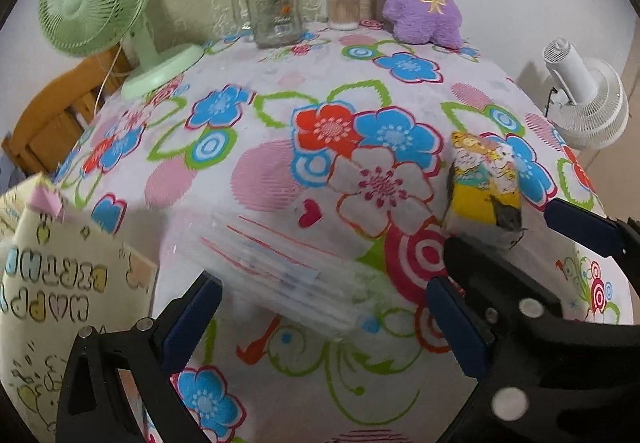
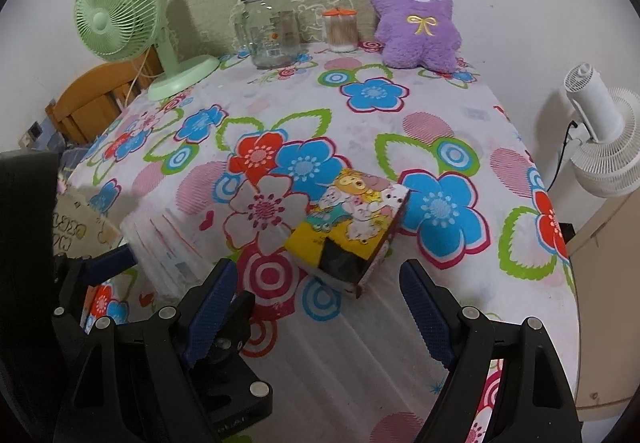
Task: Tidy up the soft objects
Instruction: 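Grasp the clear straw bag with left gripper while right gripper grasps the yellow tissue pack, then lift the straw bag and tissue pack and carry them toward the yellow box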
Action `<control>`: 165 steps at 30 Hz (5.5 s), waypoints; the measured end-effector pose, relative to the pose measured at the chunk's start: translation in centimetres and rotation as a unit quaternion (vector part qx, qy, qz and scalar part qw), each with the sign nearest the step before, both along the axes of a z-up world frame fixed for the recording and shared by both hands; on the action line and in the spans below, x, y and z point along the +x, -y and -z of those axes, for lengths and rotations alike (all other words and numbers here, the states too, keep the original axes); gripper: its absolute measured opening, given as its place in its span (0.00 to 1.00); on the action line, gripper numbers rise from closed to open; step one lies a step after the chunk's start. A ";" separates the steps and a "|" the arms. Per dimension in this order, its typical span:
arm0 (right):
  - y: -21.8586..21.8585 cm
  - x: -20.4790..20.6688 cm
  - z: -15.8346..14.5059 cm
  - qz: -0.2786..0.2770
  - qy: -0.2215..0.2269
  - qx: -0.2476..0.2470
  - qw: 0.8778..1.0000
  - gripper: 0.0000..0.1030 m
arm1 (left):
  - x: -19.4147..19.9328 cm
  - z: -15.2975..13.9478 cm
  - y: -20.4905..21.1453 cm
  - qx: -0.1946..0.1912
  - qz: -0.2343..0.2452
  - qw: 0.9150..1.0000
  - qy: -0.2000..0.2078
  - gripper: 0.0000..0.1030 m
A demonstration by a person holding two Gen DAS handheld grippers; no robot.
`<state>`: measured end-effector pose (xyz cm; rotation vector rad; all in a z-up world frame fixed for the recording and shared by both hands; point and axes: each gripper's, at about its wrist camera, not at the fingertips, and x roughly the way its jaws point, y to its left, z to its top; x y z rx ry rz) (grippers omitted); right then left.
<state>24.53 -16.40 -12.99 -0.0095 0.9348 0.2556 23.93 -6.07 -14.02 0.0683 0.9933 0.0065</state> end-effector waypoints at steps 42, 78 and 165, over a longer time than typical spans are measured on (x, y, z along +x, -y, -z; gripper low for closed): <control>-0.2 3.4 2.3 0.043 0.000 -0.012 0.999 0.63 | 1.0 -0.3 0.6 -0.021 0.050 0.998 0.012 0.27; -1.6 -4.0 -2.1 0.028 0.025 0.013 0.999 0.56 | -5.6 -3.7 -0.3 -0.046 0.055 0.996 0.052 0.22; -15.0 -11.2 -12.9 -0.037 0.116 0.022 0.992 0.56 | -12.6 -12.9 -13.4 -0.012 0.011 0.989 0.147 0.22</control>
